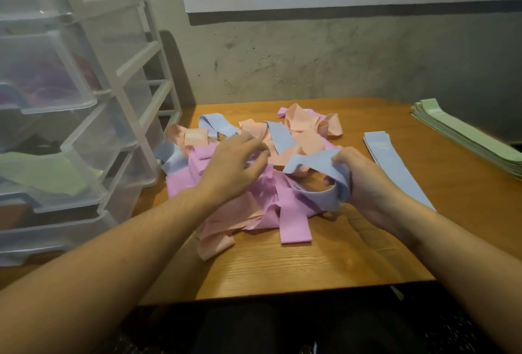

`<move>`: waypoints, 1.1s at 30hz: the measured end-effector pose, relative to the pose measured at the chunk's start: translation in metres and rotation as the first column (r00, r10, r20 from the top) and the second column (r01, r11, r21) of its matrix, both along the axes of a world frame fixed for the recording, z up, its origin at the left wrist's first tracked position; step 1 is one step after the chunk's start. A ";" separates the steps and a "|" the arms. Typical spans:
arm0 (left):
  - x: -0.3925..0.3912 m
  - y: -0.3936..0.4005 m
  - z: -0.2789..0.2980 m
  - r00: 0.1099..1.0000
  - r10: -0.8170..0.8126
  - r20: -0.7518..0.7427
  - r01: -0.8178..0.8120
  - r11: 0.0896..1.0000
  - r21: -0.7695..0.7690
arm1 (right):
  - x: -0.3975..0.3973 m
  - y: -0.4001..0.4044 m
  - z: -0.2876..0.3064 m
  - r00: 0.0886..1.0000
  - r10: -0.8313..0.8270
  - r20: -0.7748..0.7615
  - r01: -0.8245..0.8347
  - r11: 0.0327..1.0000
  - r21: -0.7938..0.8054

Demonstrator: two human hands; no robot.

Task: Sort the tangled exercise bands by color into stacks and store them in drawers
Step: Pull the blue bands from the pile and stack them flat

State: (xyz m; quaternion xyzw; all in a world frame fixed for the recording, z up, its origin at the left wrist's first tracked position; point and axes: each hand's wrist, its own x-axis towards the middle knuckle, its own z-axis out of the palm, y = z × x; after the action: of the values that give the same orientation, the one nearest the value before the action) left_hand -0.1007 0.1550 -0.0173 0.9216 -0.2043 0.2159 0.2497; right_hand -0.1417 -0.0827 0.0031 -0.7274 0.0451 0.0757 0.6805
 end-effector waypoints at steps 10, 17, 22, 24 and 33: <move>-0.045 -0.078 0.006 0.849 -0.258 -0.461 0.063 0.916 -0.397 | -0.020 -0.025 0.006 0.987 -0.005 0.162 -0.005 0.998 0.059; -0.054 -0.101 0.017 0.710 -0.360 -0.605 -0.252 0.673 -0.696 | -0.031 -0.041 0.004 0.985 0.059 0.161 -0.070 0.995 0.064; -0.051 -0.105 0.028 0.699 -0.416 -0.582 -0.311 0.555 -0.771 | -0.038 -0.055 0.004 0.978 0.127 0.168 -0.117 0.991 -0.065; -0.051 -0.106 0.032 0.712 -0.421 -0.562 -0.319 0.519 -0.793 | -0.040 -0.058 0.003 0.971 0.162 0.173 -0.146 0.984 -0.103; -0.057 -0.113 0.053 0.718 -0.482 -0.503 -0.320 0.413 -0.853 | -0.041 -0.064 -0.002 0.937 0.208 0.280 -0.094 0.923 -0.372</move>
State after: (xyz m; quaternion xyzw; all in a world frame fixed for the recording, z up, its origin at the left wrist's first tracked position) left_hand -0.1573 0.0421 0.0353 0.6296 0.0058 -0.0831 0.7724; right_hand -0.1829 -0.1466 0.0011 -0.8416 -0.1077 0.0025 0.5292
